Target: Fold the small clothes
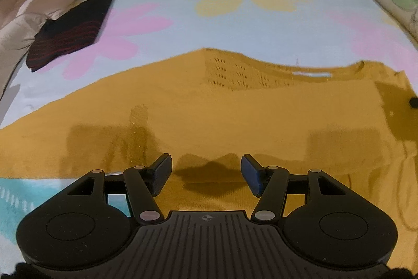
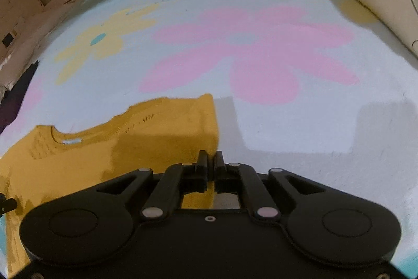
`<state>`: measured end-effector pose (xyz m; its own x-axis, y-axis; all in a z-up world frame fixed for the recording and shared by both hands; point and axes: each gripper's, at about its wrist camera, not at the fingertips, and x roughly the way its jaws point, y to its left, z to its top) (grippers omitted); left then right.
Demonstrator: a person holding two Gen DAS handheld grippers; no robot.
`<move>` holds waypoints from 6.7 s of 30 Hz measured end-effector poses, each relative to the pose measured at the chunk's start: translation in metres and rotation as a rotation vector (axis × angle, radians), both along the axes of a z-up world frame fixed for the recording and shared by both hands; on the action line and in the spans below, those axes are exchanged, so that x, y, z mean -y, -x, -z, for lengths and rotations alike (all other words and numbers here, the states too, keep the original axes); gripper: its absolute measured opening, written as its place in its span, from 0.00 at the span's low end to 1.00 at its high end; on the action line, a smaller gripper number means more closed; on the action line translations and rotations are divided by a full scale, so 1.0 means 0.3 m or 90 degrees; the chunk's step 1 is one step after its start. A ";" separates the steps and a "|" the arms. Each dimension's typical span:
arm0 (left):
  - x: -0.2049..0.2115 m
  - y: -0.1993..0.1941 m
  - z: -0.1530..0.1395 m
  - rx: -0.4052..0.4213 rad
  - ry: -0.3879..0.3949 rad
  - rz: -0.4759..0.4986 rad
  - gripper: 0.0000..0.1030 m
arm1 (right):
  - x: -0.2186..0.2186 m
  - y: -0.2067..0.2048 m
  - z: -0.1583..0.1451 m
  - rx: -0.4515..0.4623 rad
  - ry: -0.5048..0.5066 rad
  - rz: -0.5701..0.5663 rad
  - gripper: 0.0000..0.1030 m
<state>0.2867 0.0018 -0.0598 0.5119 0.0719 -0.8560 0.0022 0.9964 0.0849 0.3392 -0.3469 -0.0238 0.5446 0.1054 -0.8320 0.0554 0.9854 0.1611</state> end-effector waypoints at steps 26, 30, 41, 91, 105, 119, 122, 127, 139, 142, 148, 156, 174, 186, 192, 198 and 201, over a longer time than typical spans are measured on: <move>-0.282 0.036 -0.084 0.094 0.167 -0.058 0.72 | -0.232 0.119 -0.192 0.083 -0.018 -0.035 1.00; -0.456 0.079 -0.115 0.127 0.160 -0.152 0.78 | -0.344 0.160 -0.171 0.055 -0.023 -0.086 1.00; -0.887 0.175 -0.079 0.125 0.172 -0.352 0.84 | -0.644 0.267 -0.088 -0.012 -0.049 -0.240 1.00; -0.155 0.052 -0.414 0.286 0.226 -0.090 0.05 | -0.380 0.245 -0.297 0.080 -0.167 -0.140 1.00; 0.396 0.016 -0.133 0.125 0.315 0.169 0.35 | -0.137 0.213 -0.254 0.080 -0.188 0.019 1.00; 0.005 -0.062 -0.069 0.088 0.135 0.044 0.42 | -0.169 0.112 -0.125 0.051 -0.232 -0.005 1.00; -0.096 -0.067 -0.024 0.062 0.107 0.020 0.42 | -0.215 0.084 -0.074 0.026 -0.234 -0.022 0.98; -0.215 -0.053 0.013 0.049 0.090 0.018 0.45 | -0.278 0.067 -0.017 -0.007 -0.219 -0.051 0.82; -0.297 -0.064 -0.024 0.079 0.154 0.002 0.61 | -0.320 0.079 0.039 -0.037 -0.181 -0.065 0.39; -0.362 -0.067 -0.060 0.095 0.158 -0.030 0.61 | -0.347 0.082 0.029 -0.031 -0.156 -0.078 0.18; -0.470 -0.063 -0.128 0.132 0.146 -0.078 0.62 | -0.342 0.092 -0.143 0.067 -0.133 -0.110 0.09; -0.429 -0.093 -0.098 0.105 0.149 -0.050 0.62 | -0.176 0.052 -0.147 0.073 -0.052 -0.005 0.09; -0.383 -0.088 0.059 0.031 0.076 -0.012 0.91 | -0.059 0.068 0.007 -0.013 0.048 0.069 0.68; -0.391 -0.045 0.057 0.048 0.097 -0.029 0.99 | -0.093 0.111 0.041 -0.001 0.085 -0.005 1.00; -0.352 0.036 -0.013 0.012 0.108 0.015 0.99 | -0.081 0.184 -0.063 0.028 0.033 -0.005 1.00; -0.329 0.201 -0.136 0.040 0.103 0.046 0.99 | -0.101 0.333 -0.200 0.069 -0.015 -0.028 1.00; -0.326 0.322 -0.186 0.064 0.096 0.059 0.99 | -0.125 0.439 -0.242 0.074 -0.031 -0.047 1.00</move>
<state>0.1902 0.0996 -0.0040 0.5935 -0.1047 -0.7980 0.0928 0.9938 -0.0614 0.2076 -0.3095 0.0489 0.6259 0.1878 -0.7570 -0.0391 0.9769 0.2101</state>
